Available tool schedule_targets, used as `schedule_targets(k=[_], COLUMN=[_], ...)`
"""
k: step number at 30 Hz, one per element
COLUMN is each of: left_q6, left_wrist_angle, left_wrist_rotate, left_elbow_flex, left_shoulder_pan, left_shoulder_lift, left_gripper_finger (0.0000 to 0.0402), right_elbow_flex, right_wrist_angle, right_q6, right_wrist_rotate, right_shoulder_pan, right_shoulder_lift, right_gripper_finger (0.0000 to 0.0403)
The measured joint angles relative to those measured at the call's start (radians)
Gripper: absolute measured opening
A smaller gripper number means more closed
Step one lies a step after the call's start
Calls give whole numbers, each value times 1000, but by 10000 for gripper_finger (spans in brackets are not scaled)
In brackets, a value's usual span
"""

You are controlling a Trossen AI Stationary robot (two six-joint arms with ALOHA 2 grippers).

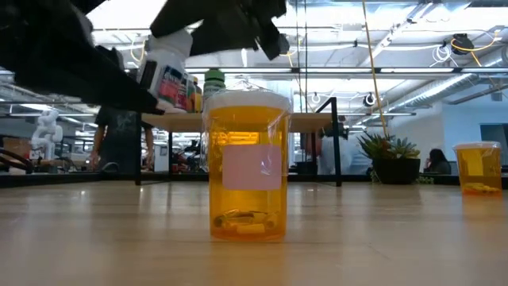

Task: Pick and place medicine bottles onto shelf by color
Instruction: Put the white small medicine bottle on the shelf, aligned with the white small medicine bottle

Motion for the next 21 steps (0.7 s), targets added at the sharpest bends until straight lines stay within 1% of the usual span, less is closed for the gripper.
schedule_targets(k=[7,10,15,16,21], left_q6=[-13,-22,-56,-55,-52], left_wrist_angle=[1,-1,-16,-15,-14], left_wrist_rotate=[-16,13,37,39,64], left_elbow_flex=[27,28,28,28,28], left_shoulder_pan=[25,31,37,37,36], left_shoulder_lift=[8,8,8,7,6], left_gripper_finger=[248,225,159,152,152], right_elbow_flex=[-83,-85,-85,-85,-85], right_wrist_angle=[123,136,149,148,151], right_q6=[15,15,12,11,-41], right_wrist_rotate=[-3,-4,-7,-7,-12], right_shoulder_pan=[-9,-8,-7,-8,-7], right_shoulder_lift=[0,0,0,0,1], right_gripper_finger=[153,152,156,158,174])
